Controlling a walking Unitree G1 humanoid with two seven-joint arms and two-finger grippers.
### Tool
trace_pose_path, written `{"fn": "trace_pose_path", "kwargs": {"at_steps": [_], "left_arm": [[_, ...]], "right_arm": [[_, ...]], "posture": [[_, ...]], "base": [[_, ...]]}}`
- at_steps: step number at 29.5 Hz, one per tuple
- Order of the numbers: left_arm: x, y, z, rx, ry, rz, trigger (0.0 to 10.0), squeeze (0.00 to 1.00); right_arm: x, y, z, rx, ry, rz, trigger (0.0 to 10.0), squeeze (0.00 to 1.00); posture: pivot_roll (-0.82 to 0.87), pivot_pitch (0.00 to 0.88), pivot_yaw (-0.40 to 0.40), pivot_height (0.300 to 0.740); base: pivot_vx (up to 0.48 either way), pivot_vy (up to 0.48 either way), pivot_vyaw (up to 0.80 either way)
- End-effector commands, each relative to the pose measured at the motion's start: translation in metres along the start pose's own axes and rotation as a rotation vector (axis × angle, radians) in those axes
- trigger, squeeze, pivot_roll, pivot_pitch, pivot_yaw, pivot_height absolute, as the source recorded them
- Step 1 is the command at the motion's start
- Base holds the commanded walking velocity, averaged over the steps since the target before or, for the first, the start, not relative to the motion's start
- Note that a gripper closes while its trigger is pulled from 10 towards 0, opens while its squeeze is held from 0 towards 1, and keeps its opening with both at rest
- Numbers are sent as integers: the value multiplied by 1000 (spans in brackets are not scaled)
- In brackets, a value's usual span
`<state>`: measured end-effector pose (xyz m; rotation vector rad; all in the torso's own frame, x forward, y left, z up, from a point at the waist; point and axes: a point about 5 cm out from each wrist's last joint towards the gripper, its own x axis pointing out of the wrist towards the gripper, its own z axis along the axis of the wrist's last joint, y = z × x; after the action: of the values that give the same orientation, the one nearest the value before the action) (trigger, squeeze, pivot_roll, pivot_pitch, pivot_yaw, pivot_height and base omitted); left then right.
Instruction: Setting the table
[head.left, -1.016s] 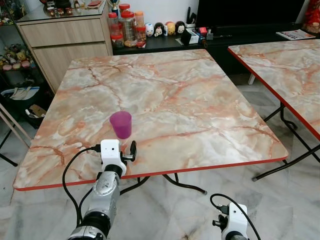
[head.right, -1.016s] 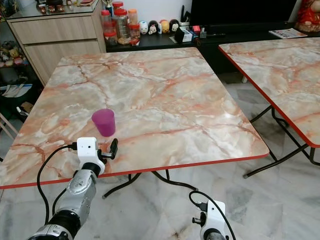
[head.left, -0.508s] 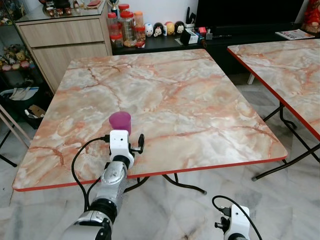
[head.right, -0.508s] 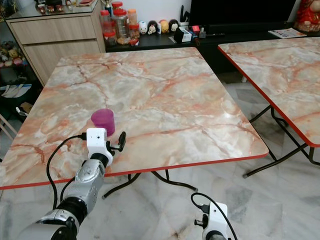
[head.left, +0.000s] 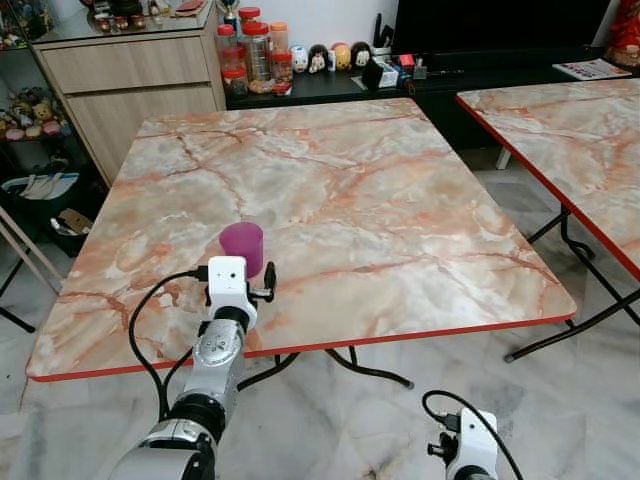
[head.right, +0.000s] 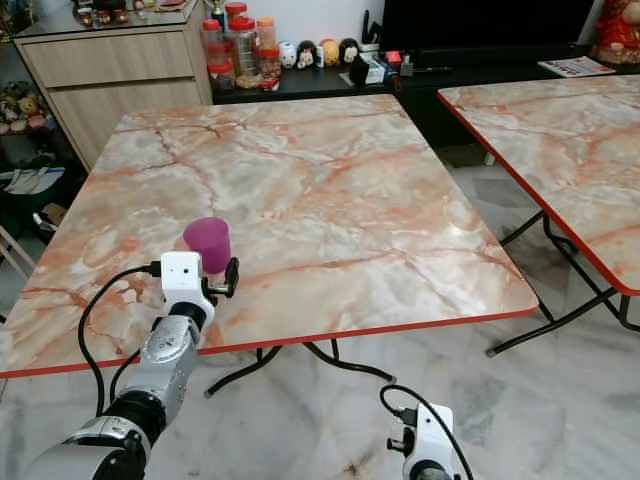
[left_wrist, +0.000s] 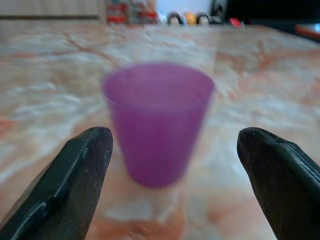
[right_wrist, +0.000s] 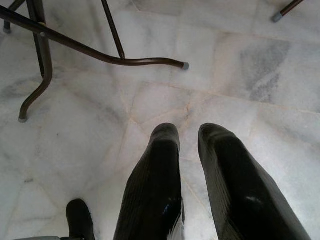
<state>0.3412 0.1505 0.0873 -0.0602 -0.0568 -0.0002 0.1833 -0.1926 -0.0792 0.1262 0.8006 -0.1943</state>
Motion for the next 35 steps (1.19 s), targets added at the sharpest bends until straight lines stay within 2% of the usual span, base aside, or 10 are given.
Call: {"fn": "trace_pose_path", "kwargs": {"at_steps": [1, 7, 9, 11, 13, 16, 20, 25, 27, 35], "left_arm": [[-2, 8, 6, -18, -43, -9, 10000, 0], [-3, 13, 19, -52, -99, -57, 10000, 0], [3, 19, 29, -79, -102, -32, 10000, 0], [7, 19, 32, -68, -89, -32, 10000, 0], [13, 17, 40, -81, -86, -42, 10000, 0], [17, 13, 44, -56, -79, -61, 10000, 0], [29, -1, 57, -73, -80, -107, 10000, 0], [39, -11, 61, -19, -9, -129, 10000, 0], [43, -14, 66, -13, -9, -137, 10000, 0], [56, -10, 89, 32, 46, -159, 10000, 0]], "right_arm": [[0, 2, 0, -3, -3, 2, 10000, 0], [0, 3, -2, 0, 0, 4, 10000, 0], [0, 5, -1, 1, 2, 8, 10000, 0], [0, 5, -1, 2, 2, 9, 10000, 0], [0, 6, -1, 2, 4, 10, 10000, 0], [0, 6, -1, 5, 3, 8, 10000, 0], [0, 6, -2, 1, 8, 8, 10000, 0], [0, 5, -1, 3, 7, 5, 10000, 0], [0, 5, -1, 5, 6, 2, 10000, 0], [0, 6, -2, 10, 10, 2, 10000, 0]], "posture": [[-28, 0, 15, 740], [-21, 0, 18, 740], [-14, 0, 19, 740], [-13, 0, 19, 740], [-18, 0, 22, 740], [-11, 0, 28, 740], [-8, 0, 25, 740], [-8, 0, 25, 740], [-22, 0, 27, 740], [-21, 0, 36, 740]], "base": [[0, 0, 0], [0, 0, 0], [0, 0, 0], [0, 0, 0], [0, 0, 0], [0, 0, 0], [0, 0, 0], [0, 0, 0], [0, 0, 0], [0, 0, 0]]}}
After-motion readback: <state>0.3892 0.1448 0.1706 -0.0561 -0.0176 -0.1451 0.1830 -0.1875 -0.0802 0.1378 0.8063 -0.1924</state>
